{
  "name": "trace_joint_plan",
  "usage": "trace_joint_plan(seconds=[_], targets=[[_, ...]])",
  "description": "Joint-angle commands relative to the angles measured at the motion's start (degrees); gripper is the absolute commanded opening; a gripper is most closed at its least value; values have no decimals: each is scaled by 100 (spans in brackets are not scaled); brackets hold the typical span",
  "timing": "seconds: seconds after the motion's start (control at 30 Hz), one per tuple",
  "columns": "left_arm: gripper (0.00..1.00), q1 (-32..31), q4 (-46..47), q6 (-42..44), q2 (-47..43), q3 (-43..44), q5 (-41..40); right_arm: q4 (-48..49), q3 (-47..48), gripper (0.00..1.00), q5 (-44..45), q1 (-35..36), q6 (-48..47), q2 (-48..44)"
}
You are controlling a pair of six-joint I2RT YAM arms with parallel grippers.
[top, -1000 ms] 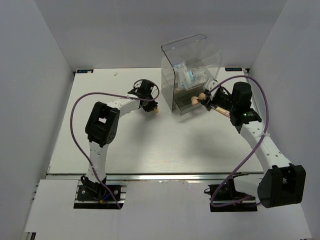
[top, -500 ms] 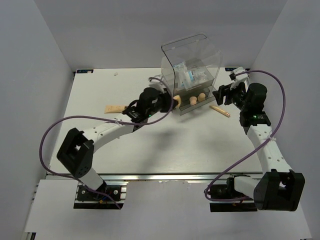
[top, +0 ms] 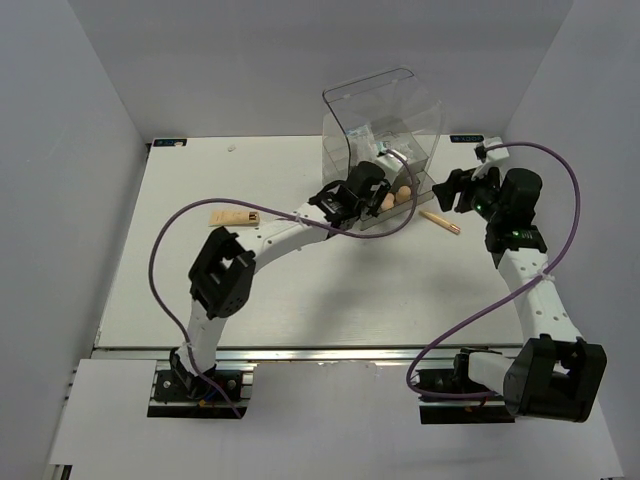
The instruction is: Organize the makeup
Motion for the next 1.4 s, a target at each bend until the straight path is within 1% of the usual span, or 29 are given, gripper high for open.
trace_joint_plan(seconds=[0.0, 0.03, 0.13, 0.17, 0.2, 0.23, 0.3, 0.4, 0.47, 0.53, 0.57, 0.6, 0.63, 0.67, 0.7, 0.73, 0.8, 0.87, 0.93, 1.03, 1.07, 1.2, 1.3, 1.37], targets=[[19, -95, -410, 769, 312, 511, -693, 105, -105, 67, -121, -33, 66, -124], [20, -104, -445, 796, 400, 608, -781, 96, -105, 67, -130, -33, 48, -115], [32, -131, -375, 849, 542, 697, -1106, 87, -114, 70, -271, -33, 13, -54], [44, -131, -366, 814, 542, 697, -1255, 87, -105, 70, -332, -33, 48, 33], [50, -131, -366, 796, 542, 680, -1291, 78, -97, 71, -472, -33, 66, 78], [55, -131, -366, 761, 516, 671, -1327, 61, -62, 72, -534, -33, 92, 226], [61, -131, -357, 647, 454, 714, -1275, 34, -26, 73, -718, -33, 215, 385], [62, -140, -383, 445, 287, 889, -1125, 148, 88, 71, -851, -33, 688, 780], [62, -140, -445, 253, 121, 969, -1116, 140, 368, 69, -868, -33, 847, 1140], [60, -140, -507, 129, -55, 908, -1151, 131, 605, 66, -930, -33, 953, 1517], [57, -140, -507, -185, -317, 812, -1177, 114, 868, 65, -974, 1, 953, 1641], [53, -140, -411, -319, -502, 655, -1221, 87, 1027, 63, -992, 37, 849, 1773], [48, -140, -323, -546, -696, 218, -1239, -78, 1194, 62, -957, 80, 744, 2044], [47, -140, -227, -662, -906, -30, -1256, -193, 1378, 62, -904, 133, 647, 2186], [47, -140, -43, -793, -1326, -276, -1274, -307, 1754, 61, -869, 186, 576, 2335], [46, -140, 20, -1030, -1530, -714, -1326, -439, 1932, 61, -843, 204, 462, 2615], [46, -140, 126, -1250, -2074, -1086, -1406, -756, 2405, 61, -694, 230, 339, 2880], [47, -140, 109, -1522, -2384, -1524, -1546, -1062, 2662, 61, -588, 256, 68, 3180], [47, -140, 126, -1716, -2806, -1780, -1651, -1274, 2909, 61, -535, 283, -275, 3399], [50, -140, 187, -1919, -3279, -2281, -1775, -1477, 2892, 61, -394, 292, -540, 3470], [53, -140, 196, -1972, -3369, -2517, -1845, -1486, 2848, 60, -359, 448, -654, 3462], [63, -140, 249, -2279, -3729, -2975, -2021, -1346, 2620, 61, -184, 599, -839, 3444], [67, -140, 284, -2438, -3896, -3213, -2082, -1206, 2488, 60, -60, 775, -901, 3453], [68, -131, 267, -2517, -3958, -3293, -2127, -1056, 2426, 61, 36, 889, -901, 3488]])
